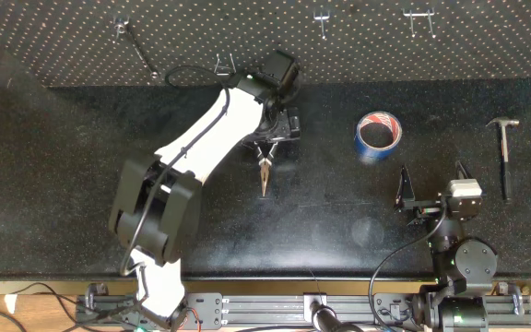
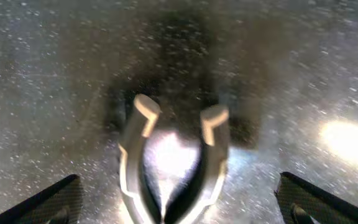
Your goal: Place Tools Onto Pegboard
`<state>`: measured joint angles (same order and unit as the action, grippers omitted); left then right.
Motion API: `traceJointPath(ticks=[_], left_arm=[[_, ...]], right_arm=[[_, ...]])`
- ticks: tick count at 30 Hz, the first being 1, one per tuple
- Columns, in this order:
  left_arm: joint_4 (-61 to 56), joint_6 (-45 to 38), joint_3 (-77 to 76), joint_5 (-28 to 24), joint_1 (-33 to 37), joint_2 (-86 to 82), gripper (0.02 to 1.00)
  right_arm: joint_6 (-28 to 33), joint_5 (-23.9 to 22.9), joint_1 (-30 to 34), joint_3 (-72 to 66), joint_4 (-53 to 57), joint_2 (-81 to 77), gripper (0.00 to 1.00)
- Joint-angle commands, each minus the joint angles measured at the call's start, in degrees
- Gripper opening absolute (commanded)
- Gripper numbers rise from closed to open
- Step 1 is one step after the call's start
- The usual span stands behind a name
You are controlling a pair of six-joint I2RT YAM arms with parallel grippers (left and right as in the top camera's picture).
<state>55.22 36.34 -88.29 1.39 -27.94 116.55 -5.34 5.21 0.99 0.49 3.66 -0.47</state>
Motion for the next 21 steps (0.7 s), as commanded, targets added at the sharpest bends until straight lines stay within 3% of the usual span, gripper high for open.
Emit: traceJointPath(ticks=[1,6,16,17,18,21], left_arm=[[-0.63,-2.97,-1.11,0.39,1.66,1.27,0.996],[-2.45,-7.13,-1.11,0.26,1.66,2.25,0.996],[-2.54,-7.3,-1.09,-1.51,1.68,5.64,0.996],[-2.51,-7.3,-1.09,-1.51,1.68,5.64,0.967],[-2.54,-7.3,-1.09,-1.68,1.68,5.64,0.827],[-2.54,-7.3,-1.09,-1.73,1.68,5.64,0.691]], right_arm=[[-0.63,-0.09,-0.44,-0.26,0.17,0.42,0.98],[-0.63,-0.09,-0.44,-0.26,0.17,0.42,0.982],[-0.63,-0.09,-0.44,-0.26,0.17,0.42,0.98],[-0.63,-0.09,-0.44,-0.26,0.17,0.42,0.98],[-0.63,-0.09,-0.44,-0.26,0.17,0.42,0.98],[-0.63,-0.09,-0.44,-0.26,0.17,0.42,0.98]])
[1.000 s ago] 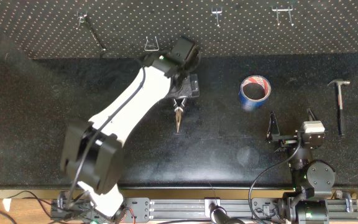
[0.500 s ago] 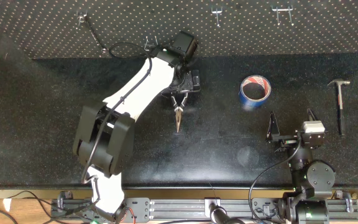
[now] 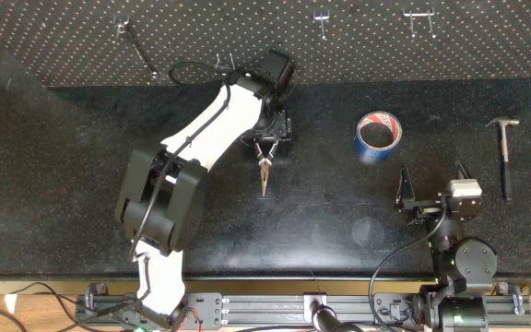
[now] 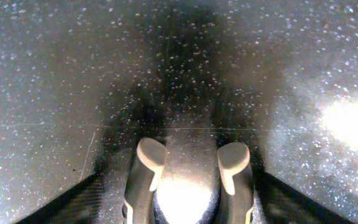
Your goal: Place Tools Onto Pegboard
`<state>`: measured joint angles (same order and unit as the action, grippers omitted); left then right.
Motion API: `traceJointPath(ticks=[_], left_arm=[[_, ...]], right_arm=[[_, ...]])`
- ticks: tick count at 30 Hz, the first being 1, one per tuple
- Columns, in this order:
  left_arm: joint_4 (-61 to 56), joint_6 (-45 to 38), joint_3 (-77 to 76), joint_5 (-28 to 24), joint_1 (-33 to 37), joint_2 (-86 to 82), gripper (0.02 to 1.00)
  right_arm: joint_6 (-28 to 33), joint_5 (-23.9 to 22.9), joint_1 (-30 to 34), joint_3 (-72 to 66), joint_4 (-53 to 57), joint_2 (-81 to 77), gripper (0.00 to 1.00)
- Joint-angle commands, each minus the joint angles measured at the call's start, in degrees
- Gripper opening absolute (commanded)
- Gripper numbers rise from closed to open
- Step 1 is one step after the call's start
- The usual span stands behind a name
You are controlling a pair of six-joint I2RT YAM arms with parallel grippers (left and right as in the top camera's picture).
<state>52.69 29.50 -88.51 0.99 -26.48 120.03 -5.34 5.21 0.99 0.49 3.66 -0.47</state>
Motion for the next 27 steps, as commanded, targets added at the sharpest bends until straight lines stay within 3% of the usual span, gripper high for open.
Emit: traceJointPath(ticks=[1,12,27], left_arm=[[0.0,-0.46,-0.87,-1.51,0.22,2.16,0.691],[0.02,0.24,-0.87,-3.26,0.22,2.16,0.61],[0.55,0.22,-0.85,-3.43,0.17,2.16,0.614]], right_arm=[[-0.63,-0.09,-0.44,-0.26,0.17,0.42,0.98],[-0.63,-0.09,-0.44,-0.26,0.17,0.42,0.98],[-0.63,-0.09,-0.44,-0.26,0.17,0.42,0.98]])
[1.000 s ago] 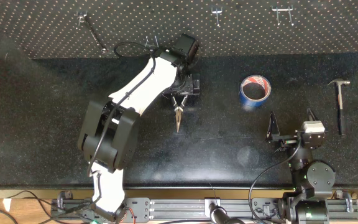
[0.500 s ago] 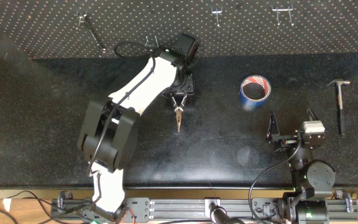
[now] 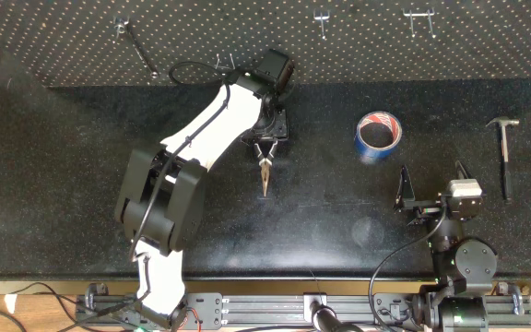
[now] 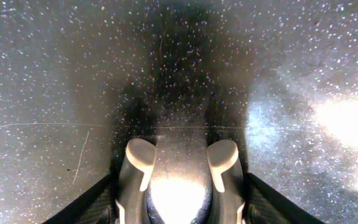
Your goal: Place Tools Onto Pegboard
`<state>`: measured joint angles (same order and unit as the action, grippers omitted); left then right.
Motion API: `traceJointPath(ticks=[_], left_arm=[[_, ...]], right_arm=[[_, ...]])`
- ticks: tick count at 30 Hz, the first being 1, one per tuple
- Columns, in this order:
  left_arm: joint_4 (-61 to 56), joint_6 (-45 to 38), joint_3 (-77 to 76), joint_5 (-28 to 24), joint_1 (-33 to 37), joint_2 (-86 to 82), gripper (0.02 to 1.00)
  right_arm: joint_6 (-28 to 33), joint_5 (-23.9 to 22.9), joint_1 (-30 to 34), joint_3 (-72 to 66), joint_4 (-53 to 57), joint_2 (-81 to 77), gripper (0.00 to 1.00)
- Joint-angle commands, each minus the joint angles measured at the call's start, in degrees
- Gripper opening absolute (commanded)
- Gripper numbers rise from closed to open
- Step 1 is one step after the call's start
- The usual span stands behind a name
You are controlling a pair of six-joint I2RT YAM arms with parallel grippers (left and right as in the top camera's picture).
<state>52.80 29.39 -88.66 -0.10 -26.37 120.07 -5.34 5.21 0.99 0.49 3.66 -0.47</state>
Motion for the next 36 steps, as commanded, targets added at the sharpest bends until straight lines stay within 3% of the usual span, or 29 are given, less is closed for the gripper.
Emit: traceJointPath(ticks=[1,5,8,18,24,30,32,33,34,36], left_arm=[[0.83,0.33,-0.7,-2.34,0.07,2.12,0.612],[1.01,0.33,-0.7,-2.32,0.07,2.12,0.612],[1.01,0.33,-0.7,-2.36,0.07,2.12,0.529],[1.44,0.33,-0.7,-2.36,0.07,2.12,0.514],[1.46,0.33,-0.7,-2.38,0.07,2.12,0.421],[1.46,0.33,-0.7,-2.8,0.07,2.12,0.391],[1.46,0.33,-0.7,-2.8,0.07,2.12,0.338],[1.46,0.33,-0.7,-2.8,0.07,2.12,0.266],[1.55,0.33,-0.7,-2.78,0.07,2.12,0.036],[3.17,0.33,-0.7,-2.75,0.07,2.12,0.029]], right_arm=[[-0.63,-0.09,-0.44,-0.26,0.17,0.42,0.982],[-0.63,-0.09,-0.44,-0.26,0.17,0.42,0.98],[-0.63,-0.09,-0.44,-0.26,0.17,0.42,0.98],[-0.63,-0.09,-0.44,-0.26,0.17,0.42,0.98],[-0.63,-0.09,-0.44,-0.26,0.17,0.42,0.978],[-0.63,-0.09,-0.44,-0.26,0.17,0.42,0.98],[-0.63,-0.09,-0.44,-0.26,0.17,0.42,0.98],[-0.63,-0.09,-0.44,-0.26,0.17,0.42,0.98],[-0.63,-0.09,-0.44,-0.26,0.17,0.42,0.98],[-0.63,-0.09,-0.44,-0.26,0.17,0.42,0.98]])
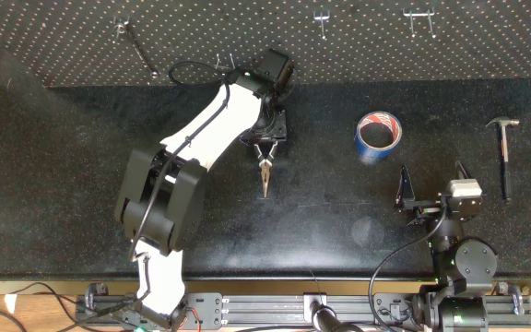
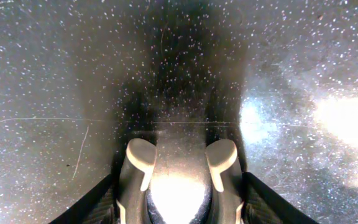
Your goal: Place Tools Onto Pegboard
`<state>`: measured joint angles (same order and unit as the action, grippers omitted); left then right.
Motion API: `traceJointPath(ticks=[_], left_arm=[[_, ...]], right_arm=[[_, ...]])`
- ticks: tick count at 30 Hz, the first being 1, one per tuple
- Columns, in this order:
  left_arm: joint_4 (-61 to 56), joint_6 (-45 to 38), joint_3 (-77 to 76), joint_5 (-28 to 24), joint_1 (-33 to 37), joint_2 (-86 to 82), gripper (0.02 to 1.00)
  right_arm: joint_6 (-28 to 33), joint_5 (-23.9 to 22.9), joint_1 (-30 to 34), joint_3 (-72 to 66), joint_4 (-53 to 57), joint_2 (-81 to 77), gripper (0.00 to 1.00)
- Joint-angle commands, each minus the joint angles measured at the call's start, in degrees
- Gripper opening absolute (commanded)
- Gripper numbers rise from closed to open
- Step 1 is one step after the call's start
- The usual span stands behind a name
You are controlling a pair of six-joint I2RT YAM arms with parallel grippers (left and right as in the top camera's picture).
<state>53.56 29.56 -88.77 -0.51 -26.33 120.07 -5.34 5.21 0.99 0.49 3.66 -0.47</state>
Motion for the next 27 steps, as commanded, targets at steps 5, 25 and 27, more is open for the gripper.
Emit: traceJointPath(ticks=[5,25,27], left_arm=[[4.68,0.11,-0.59,2.05,-1.16,-8.24,0.029],[-39.08,-22.03,15.1,17.97,7.63,-35.23,0.029],[-41.18,-22.6,15.1,17.9,7.67,-34.64,0.027]], right_arm=[[-0.63,-0.09,-0.44,-0.26,0.17,0.42,0.98],[-0.63,-0.09,-0.44,-0.26,0.17,0.42,0.982],[-0.63,-0.09,-0.44,-0.26,0.17,0.42,0.982]])
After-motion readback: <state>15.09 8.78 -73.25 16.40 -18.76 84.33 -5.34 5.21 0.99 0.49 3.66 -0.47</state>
